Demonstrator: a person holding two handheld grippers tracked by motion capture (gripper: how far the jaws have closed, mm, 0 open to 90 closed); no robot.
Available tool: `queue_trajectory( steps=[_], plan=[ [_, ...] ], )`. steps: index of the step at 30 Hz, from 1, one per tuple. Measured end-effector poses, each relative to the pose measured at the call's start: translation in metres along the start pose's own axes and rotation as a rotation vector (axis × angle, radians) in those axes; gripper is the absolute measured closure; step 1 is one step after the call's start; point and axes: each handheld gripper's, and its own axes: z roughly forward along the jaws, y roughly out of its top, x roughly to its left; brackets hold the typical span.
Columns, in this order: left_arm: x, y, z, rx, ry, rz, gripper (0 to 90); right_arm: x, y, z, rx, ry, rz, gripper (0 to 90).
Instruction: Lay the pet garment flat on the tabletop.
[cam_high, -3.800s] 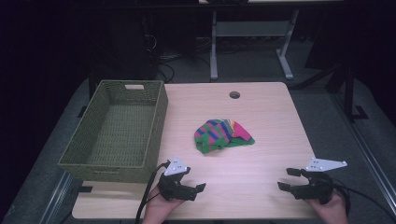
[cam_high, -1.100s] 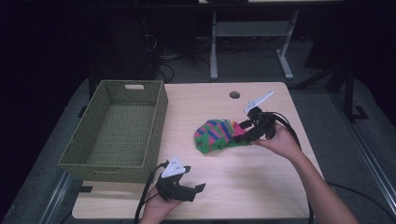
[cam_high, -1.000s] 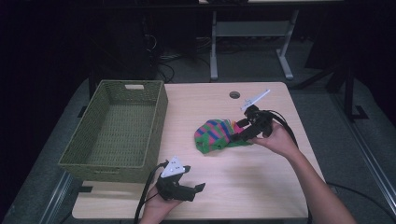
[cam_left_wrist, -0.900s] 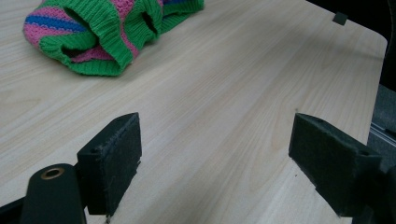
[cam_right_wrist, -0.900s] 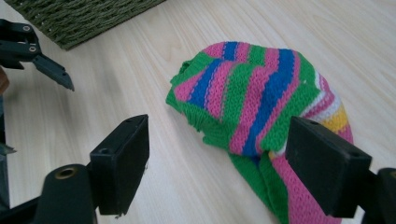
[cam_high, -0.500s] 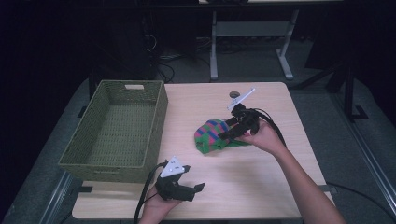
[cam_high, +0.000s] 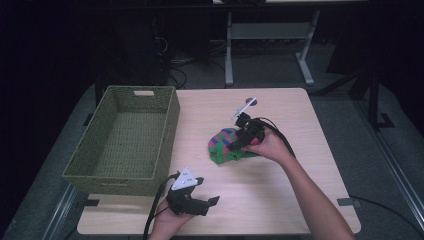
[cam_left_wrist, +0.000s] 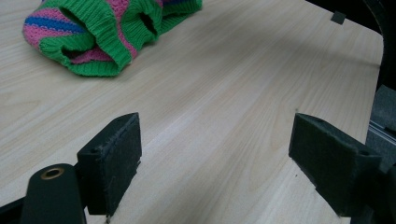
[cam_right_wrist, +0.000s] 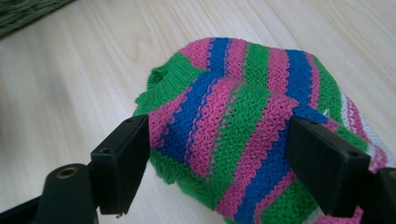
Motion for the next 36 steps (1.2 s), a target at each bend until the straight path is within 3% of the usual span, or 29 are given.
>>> queue_trajectory(
  steps=[9, 11, 16, 20, 24, 27, 29, 36],
  plan=[
    [-0.001, 0.000, -0.001, -0.006, 0.002, 0.002, 16.7, -0.015, -0.004, 0.023, 0.056, -0.042, 0.069, 22.0],
    [-0.001, 0.000, 0.000, -0.004, 0.000, 0.002, 16.7, -0.016, -0.005, 0.028, 0.083, -0.062, 0.068, 22.3],
    [-0.002, 0.000, 0.000, -0.003, 0.000, 0.001, 16.7, -0.015, -0.006, 0.031, 0.093, -0.094, 0.060, 25.7],
    [-0.002, 0.000, 0.000, -0.001, 0.001, 0.000, 16.7, -0.008, -0.010, 0.036, 0.122, -0.196, -0.010, 35.6],
    [-0.003, 0.000, 0.000, 0.000, 0.003, 0.007, 16.7, -0.001, -0.009, 0.040, 0.137, -0.260, -0.052, 37.9],
    [-0.003, 0.000, 0.001, 0.002, 0.002, 0.002, 16.7, 0.000, -0.009, 0.040, 0.143, -0.277, -0.058, 41.2],
    [-0.003, 0.000, 0.001, 0.003, 0.004, 0.007, 16.7, 0.000, -0.009, 0.039, 0.144, -0.292, -0.063, 49.4],
    [-0.002, 0.000, 0.000, 0.001, 0.005, 0.002, 16.7, 0.000, -0.008, 0.039, 0.152, -0.326, -0.066, 59.0]
  ],
)
